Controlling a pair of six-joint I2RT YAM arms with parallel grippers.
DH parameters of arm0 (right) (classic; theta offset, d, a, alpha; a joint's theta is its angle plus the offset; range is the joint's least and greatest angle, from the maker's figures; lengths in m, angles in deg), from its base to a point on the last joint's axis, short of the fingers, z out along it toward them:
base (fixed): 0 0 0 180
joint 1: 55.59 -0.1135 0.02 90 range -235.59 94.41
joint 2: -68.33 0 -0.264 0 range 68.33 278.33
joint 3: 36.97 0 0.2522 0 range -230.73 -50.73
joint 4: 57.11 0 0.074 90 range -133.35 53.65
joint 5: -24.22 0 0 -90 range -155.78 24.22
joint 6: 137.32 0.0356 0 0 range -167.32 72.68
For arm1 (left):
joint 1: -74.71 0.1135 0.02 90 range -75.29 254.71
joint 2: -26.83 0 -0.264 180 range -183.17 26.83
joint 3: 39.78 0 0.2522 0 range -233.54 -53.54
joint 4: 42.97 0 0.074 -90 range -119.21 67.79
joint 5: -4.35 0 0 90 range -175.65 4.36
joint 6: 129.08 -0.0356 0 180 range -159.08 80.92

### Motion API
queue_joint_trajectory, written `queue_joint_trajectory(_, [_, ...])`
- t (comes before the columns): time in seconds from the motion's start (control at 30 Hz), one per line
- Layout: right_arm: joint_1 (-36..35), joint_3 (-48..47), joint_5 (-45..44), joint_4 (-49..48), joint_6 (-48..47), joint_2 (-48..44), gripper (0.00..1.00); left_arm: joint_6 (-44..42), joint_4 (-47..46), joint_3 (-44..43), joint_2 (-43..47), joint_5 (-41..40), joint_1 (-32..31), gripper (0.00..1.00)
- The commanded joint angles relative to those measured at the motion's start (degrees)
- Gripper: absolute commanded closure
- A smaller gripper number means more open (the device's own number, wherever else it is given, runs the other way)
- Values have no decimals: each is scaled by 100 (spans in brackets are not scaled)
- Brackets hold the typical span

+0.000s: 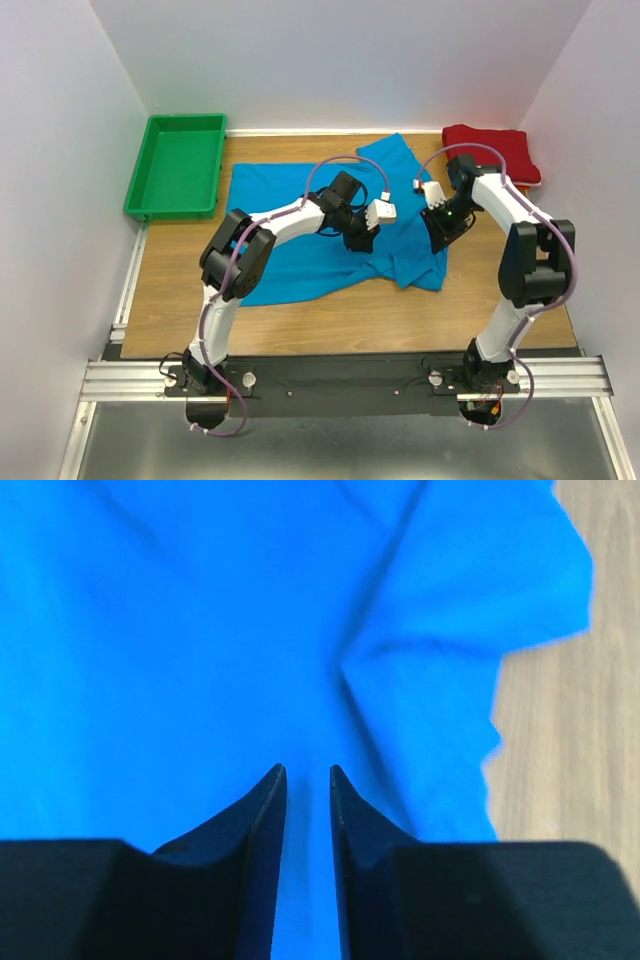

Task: Fold and stack the t-shirts
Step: Flatten the tshirt out

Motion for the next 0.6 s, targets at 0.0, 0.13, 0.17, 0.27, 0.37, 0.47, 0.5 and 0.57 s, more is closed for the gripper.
queue_joint_trajectory(0.0, [16,-65,378,437,-45,-592,63,269,-472,349,821,261,-90,65])
queue_joint_trajectory(0.13, [-185,216,722,508,-204,-926,62,173,-463,683,1138,367,-221,61])
queue_joint_trajectory(0.17, [-264,286,687,465,-187,-962,60,86,-428,823,1243,402,-266,58])
queue_joint_trajectory(0.27, [-580,470,835,315,-108,-1024,53,-379,-385,1174,1419,393,-625,52])
queue_joint_trajectory(0.37, [-687,593,959,262,-46,-805,53,-1064,-742,1814,1751,-62,-1098,49])
queue_joint_trajectory(0.47, [-713,734,872,-80,94,-629,53,-1530,-1236,2326,1990,-783,-1512,48])
queue_joint_trajectory(0.5, [-722,735,837,-176,112,-559,53,-1610,-1324,2388,2008,-941,-1584,48])
queue_joint_trajectory(0.57, [-722,735,731,-256,182,-348,55,-1864,-1465,2459,2017,-1284,-1654,48])
